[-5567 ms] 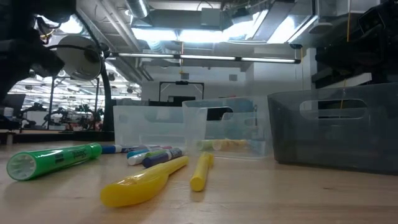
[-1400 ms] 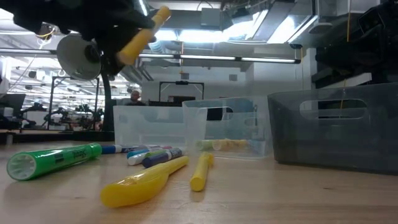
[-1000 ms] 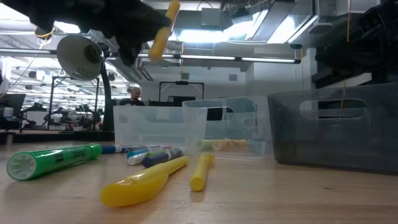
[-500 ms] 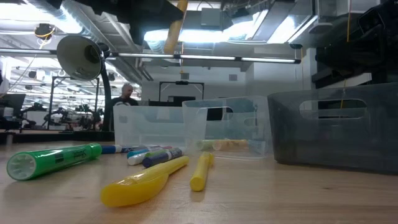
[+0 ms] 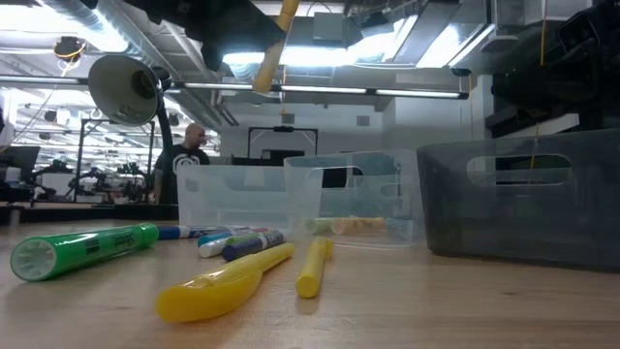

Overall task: Pick & Place Markers
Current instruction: Put the yellow highlighter pen into the right transparent bin

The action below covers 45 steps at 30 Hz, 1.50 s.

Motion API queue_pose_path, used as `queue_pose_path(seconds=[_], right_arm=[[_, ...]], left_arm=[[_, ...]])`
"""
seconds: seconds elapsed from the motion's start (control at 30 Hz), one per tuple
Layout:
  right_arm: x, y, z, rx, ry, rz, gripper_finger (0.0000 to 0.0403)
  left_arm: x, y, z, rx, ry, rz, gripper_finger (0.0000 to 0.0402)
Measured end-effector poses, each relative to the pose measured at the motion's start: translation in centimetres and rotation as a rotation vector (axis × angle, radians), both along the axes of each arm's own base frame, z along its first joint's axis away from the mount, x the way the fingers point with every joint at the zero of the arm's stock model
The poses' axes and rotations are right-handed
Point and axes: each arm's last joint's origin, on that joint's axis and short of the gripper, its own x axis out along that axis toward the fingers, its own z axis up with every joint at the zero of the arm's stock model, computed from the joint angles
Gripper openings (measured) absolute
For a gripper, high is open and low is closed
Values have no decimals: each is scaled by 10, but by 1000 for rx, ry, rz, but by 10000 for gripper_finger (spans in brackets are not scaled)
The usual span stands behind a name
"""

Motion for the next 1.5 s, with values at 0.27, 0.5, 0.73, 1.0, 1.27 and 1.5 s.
queue_pose_path(seconds=[0.27,0.5,0.73,1.0,1.27,1.5], right_arm=[[0,0,0,0,0,0,152],[0,0,0,0,0,0,152],[0,0,0,0,0,0,152],[0,0,0,0,0,0,152],[0,0,0,0,0,0,152],[0,0,0,0,0,0,152]], left_arm=[[3,13,0,-32,1,0,63],[3,18,0,-36,0,18,63],[4,27,0,-86,-8,26,63],[5,34,0,-124,-14,40,63],[6,43,0,-128,-18,75,63],[10,53,13,-112,-45,100,63]])
